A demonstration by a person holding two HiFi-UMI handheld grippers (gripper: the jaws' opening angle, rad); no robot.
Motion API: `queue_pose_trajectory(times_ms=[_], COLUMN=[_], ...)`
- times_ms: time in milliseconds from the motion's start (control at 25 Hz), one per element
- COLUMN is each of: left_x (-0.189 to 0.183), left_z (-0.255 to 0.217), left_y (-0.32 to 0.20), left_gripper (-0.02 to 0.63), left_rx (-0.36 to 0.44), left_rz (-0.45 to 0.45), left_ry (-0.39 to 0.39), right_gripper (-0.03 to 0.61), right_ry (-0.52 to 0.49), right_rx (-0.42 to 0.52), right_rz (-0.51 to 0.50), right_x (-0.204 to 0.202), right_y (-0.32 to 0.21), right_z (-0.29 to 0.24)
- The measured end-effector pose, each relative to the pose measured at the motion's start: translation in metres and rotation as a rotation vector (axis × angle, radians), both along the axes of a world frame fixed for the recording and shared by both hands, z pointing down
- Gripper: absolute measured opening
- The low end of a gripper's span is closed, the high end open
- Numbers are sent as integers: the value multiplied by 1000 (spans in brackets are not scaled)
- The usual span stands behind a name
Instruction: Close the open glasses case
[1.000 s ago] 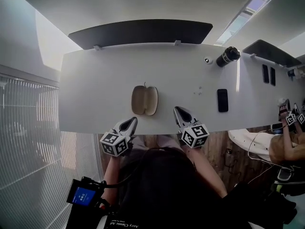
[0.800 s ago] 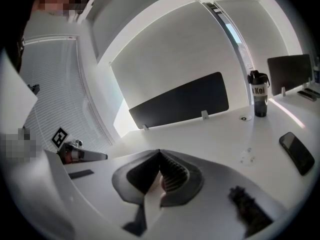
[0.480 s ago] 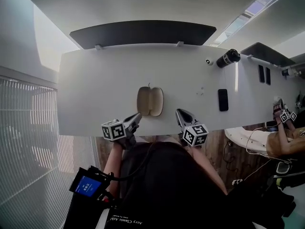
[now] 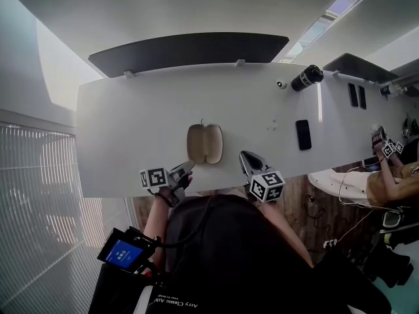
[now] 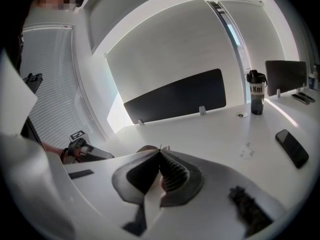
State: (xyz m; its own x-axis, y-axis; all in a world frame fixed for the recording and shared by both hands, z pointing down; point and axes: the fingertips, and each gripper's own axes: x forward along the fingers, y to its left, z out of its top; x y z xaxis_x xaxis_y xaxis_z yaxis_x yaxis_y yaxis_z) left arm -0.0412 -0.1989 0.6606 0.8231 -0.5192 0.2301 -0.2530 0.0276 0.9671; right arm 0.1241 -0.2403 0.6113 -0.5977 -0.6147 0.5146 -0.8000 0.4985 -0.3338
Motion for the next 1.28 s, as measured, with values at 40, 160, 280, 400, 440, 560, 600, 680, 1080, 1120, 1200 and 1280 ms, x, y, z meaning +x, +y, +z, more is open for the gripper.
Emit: queue_pose_trajectory(times_ms=[40, 160, 280, 400, 440, 560, 600, 680, 1080, 1120, 1200, 1280], left_x=[0, 1, 2, 2, 2, 4, 5, 8, 4, 3, 2, -1], left_z=[2, 7, 17, 29, 32, 38, 40, 43, 57, 59, 61, 62], left_y=[-1, -3, -5, -6, -6, -5, -6, -8, -11, -11, -11, -12], left_gripper=[5, 5, 5, 5, 5, 5, 5, 5, 5, 5, 5, 5], left_rx=[-2, -6, -20, -41, -49, -60, -63, -68, -86, -90, -94, -96], left_rz=[-1, 20, 47, 57, 57, 64, 68, 69, 77, 75, 71, 66], left_ry=[0, -10, -22, -19, -14, -5, -6, -6, 7, 10, 15, 15], right_gripper=[5, 5, 5, 5, 5, 5, 5, 5, 5, 5, 5, 5], right_ry=[1, 4, 11, 17, 19, 27, 29, 33, 87, 92, 100, 105], right_rx=[0, -6, -16, -14, -14, -14, -14, -18, -68, -71, -77, -84], right_rz=[1, 1, -3, 0, 1, 0, -1, -5, -32, -33, -35, -40], right_x=[0, -2, -5, -6, -7, -8, -8, -9, -22, -22, -23, -26], right_y=[1, 3, 2, -1, -2, -4, -5, -6, -20, -22, -25, -28], right_z=[0, 2, 6, 6, 6, 6, 6, 7, 35, 37, 42, 45])
